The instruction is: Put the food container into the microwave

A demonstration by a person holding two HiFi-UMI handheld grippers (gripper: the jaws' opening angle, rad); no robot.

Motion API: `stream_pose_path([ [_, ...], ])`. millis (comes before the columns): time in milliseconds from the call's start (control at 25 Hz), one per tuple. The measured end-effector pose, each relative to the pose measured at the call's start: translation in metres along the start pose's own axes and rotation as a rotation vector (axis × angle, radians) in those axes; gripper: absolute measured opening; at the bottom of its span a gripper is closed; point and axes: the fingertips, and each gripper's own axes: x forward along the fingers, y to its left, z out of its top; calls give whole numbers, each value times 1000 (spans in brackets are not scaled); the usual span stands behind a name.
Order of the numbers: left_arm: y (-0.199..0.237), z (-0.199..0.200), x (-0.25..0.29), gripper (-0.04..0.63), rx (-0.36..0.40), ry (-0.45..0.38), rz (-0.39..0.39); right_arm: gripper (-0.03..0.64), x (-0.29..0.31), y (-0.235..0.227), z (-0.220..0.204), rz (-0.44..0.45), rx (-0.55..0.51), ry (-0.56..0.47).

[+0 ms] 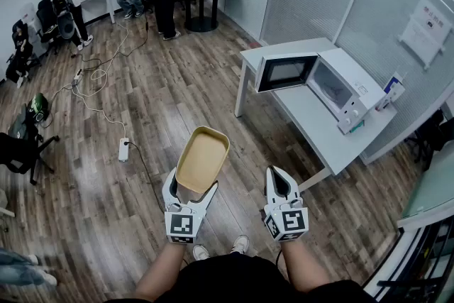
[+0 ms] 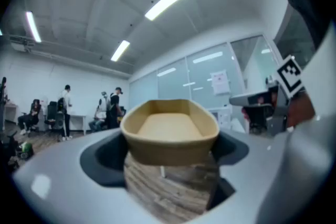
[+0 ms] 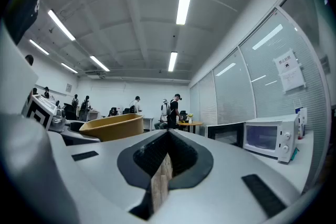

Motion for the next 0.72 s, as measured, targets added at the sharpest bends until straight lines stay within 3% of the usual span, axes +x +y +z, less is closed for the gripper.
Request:
stream_pose_path([
  [280, 4, -5, 8, 486, -1, 31, 44, 6, 1, -9, 0, 10, 7, 2],
  [720, -29, 2, 32, 486, 21, 29, 18, 6, -6, -45, -11, 23, 31, -17],
])
